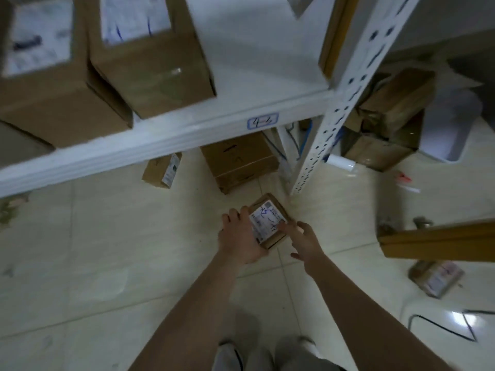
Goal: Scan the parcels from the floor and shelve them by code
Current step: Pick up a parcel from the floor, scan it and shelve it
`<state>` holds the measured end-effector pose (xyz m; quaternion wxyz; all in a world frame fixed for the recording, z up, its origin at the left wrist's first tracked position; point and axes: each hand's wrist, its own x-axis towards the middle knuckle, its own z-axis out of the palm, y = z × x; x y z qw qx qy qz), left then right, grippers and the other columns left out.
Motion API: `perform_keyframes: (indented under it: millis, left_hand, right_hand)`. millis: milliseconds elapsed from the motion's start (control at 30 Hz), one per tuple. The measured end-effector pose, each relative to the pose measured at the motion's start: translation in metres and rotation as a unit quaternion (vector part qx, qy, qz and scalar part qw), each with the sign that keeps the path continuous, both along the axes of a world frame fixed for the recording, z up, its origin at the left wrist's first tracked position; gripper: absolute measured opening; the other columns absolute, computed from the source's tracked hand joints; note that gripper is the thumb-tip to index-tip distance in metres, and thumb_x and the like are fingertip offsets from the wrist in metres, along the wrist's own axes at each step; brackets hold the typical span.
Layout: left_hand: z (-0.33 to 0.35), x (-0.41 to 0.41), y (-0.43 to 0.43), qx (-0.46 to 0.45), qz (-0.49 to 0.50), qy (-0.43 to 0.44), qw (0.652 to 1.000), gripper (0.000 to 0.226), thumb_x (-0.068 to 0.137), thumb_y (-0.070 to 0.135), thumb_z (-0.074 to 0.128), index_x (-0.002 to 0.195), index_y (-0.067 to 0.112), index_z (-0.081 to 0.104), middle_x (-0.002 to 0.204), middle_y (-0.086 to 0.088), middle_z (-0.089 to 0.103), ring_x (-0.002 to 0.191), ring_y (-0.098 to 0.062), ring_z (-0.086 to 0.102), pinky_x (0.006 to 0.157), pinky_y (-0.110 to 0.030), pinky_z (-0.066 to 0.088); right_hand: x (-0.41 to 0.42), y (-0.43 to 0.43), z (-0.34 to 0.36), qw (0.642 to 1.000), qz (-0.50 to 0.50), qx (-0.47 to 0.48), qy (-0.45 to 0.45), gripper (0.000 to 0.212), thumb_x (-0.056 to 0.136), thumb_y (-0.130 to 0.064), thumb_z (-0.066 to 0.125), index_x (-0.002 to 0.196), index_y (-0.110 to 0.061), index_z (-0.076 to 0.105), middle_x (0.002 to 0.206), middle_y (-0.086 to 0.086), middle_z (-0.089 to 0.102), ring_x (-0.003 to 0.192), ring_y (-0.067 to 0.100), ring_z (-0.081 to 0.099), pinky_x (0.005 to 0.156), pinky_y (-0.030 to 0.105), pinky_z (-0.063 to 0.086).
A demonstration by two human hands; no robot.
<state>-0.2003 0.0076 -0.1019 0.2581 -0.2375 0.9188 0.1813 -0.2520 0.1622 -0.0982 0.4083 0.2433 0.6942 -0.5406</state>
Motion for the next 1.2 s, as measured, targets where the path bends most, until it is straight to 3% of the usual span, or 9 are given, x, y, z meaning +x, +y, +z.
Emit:
perform_keyframes:
  millis: [167, 300, 400, 500, 700, 800, 933, 1100, 1200]
  left_hand:
    - [0.121, 0.005, 0.048, 0.044, -0.028, 0.071, 0.996, 0.116, 0.056, 0.062, 0.084, 0.145, 0.019, 0.023, 0.133, -0.004, 0.035, 0.125, -0.025, 0.034, 0.088, -0.039, 0.049]
    - [0.207, 0.016, 0.073, 0.083, -0.045, 0.134, 0.986, 0.116, 0.053, 0.065, 0.084, 0.144, 0.019, 0.029, 0.131, -0.002, 0.039, 0.121, -0.020, 0.037, 0.088, -0.037, 0.049]
    - [0.265, 0.024, 0.083, 0.192, 0.004, 0.117, 0.974, 0.106, 0.046, 0.079, 0.077, 0.131, 0.027, 0.043, 0.121, 0.008, 0.047, 0.112, -0.011, 0.047, 0.090, -0.032, 0.049]
    - [0.320, 0.028, 0.088, 0.411, 0.129, 0.079, 0.899, 0.089, 0.048, 0.073, 0.084, 0.118, 0.025, 0.057, 0.115, 0.001, 0.066, 0.105, -0.019, 0.068, 0.090, -0.042, 0.058]
    - [0.428, 0.041, 0.108, 0.593, 0.217, 0.018, 0.775, 0.056, 0.077, 0.020, 0.076, 0.130, 0.017, 0.057, 0.118, -0.012, 0.072, 0.103, -0.030, 0.072, 0.084, -0.040, 0.059]
    - [0.471, 0.054, 0.125, 0.614, 0.259, 0.038, 0.744, 0.061, 0.078, 0.007, 0.074, 0.134, 0.019, 0.053, 0.122, -0.010, 0.071, 0.110, -0.029, 0.069, 0.095, -0.044, 0.056]
    - [0.517, 0.074, 0.153, 0.628, 0.309, 0.108, 0.706, 0.060, 0.075, 0.003, 0.080, 0.129, 0.010, 0.054, 0.123, -0.014, 0.070, 0.107, -0.026, 0.071, 0.076, -0.030, 0.060]
    - [0.563, 0.075, 0.179, 0.586, 0.312, 0.138, 0.735, 0.049, 0.081, 0.005, 0.078, 0.121, 0.024, 0.056, 0.110, -0.001, 0.075, 0.097, -0.016, 0.073, 0.070, -0.025, 0.059]
    - [0.577, 0.048, 0.187, 0.550, 0.348, 0.168, 0.741, 0.043, 0.081, 0.005, 0.078, 0.103, 0.029, 0.051, 0.102, 0.001, 0.071, 0.094, -0.016, 0.069, 0.073, -0.029, 0.056]
  right_hand:
    - [0.019, 0.033, 0.115, 0.982, -0.180, -0.028, 0.049, 0.089, 0.069, -0.022, 0.085, 0.145, -0.013, 0.040, 0.129, 0.011, 0.059, 0.106, 0.022, 0.063, 0.095, 0.046, 0.053]
    - [0.031, 0.060, 0.208, 0.966, -0.238, -0.004, 0.096, 0.092, 0.056, -0.034, 0.081, 0.140, -0.016, 0.046, 0.123, 0.008, 0.063, 0.106, 0.023, 0.064, 0.096, 0.048, 0.054]
    - [0.041, 0.084, 0.269, 0.954, -0.278, -0.008, 0.111, 0.077, 0.075, -0.025, 0.081, 0.139, -0.011, 0.042, 0.119, 0.010, 0.064, 0.095, 0.017, 0.065, 0.079, 0.033, 0.056]
    - [0.048, 0.106, 0.330, 0.949, -0.290, -0.020, 0.126, 0.057, 0.086, -0.014, 0.074, 0.134, -0.006, 0.042, 0.114, 0.011, 0.064, 0.086, 0.013, 0.065, 0.062, 0.019, 0.049]
    - [0.075, 0.133, 0.452, 0.922, -0.340, -0.056, 0.179, 0.046, 0.088, -0.018, 0.072, 0.127, -0.007, 0.050, 0.109, 0.010, 0.068, 0.090, 0.023, 0.069, 0.078, 0.032, 0.057]
    - [0.088, 0.141, 0.494, 0.899, -0.383, -0.077, 0.199, 0.043, 0.082, -0.028, 0.076, 0.118, -0.010, 0.061, 0.112, 0.016, 0.072, 0.101, 0.030, 0.070, 0.092, 0.044, 0.056]
    - [0.096, 0.145, 0.533, 0.879, -0.408, -0.128, 0.211, 0.068, 0.065, -0.046, 0.078, 0.119, -0.006, 0.064, 0.114, 0.015, 0.072, 0.107, 0.032, 0.069, 0.097, 0.049, 0.054]
    - [0.093, 0.156, 0.553, 0.889, -0.377, -0.162, 0.201, 0.077, 0.064, -0.055, 0.080, 0.123, -0.009, 0.062, 0.112, 0.013, 0.073, 0.105, 0.033, 0.070, 0.095, 0.050, 0.054]
    - [0.073, 0.173, 0.559, 0.909, -0.334, -0.152, 0.200, 0.069, 0.069, -0.056, 0.081, 0.120, -0.012, 0.062, 0.110, 0.012, 0.074, 0.095, 0.026, 0.071, 0.078, 0.038, 0.056]
